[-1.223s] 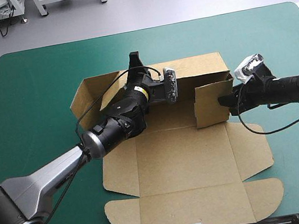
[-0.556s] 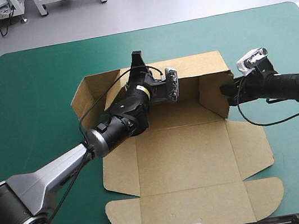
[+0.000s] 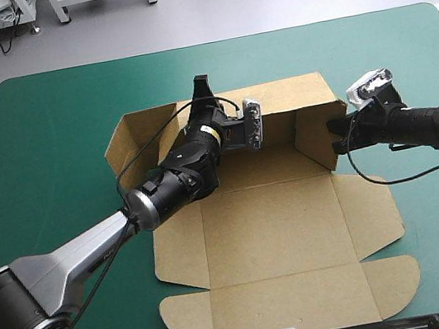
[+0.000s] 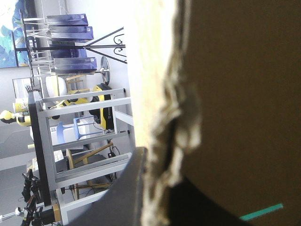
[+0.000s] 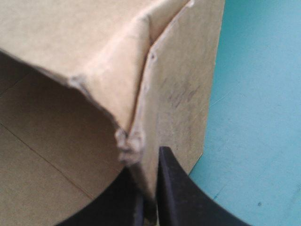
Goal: Fold the box
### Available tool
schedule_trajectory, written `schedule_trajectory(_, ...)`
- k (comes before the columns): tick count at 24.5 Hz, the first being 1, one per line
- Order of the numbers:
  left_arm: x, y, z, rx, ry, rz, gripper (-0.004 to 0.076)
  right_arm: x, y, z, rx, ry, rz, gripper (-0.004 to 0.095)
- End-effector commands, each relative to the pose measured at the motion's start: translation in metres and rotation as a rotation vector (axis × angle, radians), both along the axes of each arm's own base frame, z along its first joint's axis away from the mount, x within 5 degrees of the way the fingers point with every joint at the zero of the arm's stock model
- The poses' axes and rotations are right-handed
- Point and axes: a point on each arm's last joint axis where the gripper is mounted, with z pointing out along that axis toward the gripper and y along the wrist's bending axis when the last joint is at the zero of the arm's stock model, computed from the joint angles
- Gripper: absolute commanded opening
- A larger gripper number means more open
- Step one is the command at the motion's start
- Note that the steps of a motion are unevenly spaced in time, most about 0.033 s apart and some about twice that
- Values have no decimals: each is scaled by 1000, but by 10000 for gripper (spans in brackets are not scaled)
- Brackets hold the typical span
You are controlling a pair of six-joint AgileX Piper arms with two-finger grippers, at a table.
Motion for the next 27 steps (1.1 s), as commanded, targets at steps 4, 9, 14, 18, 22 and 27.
schedule_trajectory(4, -6, -2, 5, -78, 43, 8, 155, 0, -1, 15, 36, -49, -33, -5)
schedule_trajectory(9, -7, -5, 5, -120, 56, -10, 382, 0, -1, 15, 34, -43, -35, -5)
schedule_trajectory(14, -26, -19, 1, -254, 183, 6, 416, 0, -2, 15, 33, -43, -34, -5)
schedule_trajectory(18, -71, -49, 10, -266, 199, -126, 415, 0, -2, 15, 35, -40, -39, -5)
schedule_trajectory(22, -104, -64, 17, -259, 205, -204, 414, 0, -2, 14, 43, -28, -46, -5)
schedule_trajectory(27, -125, -68, 27, -264, 197, -255, 381, -1, -2, 13, 39, -6, -48, -5)
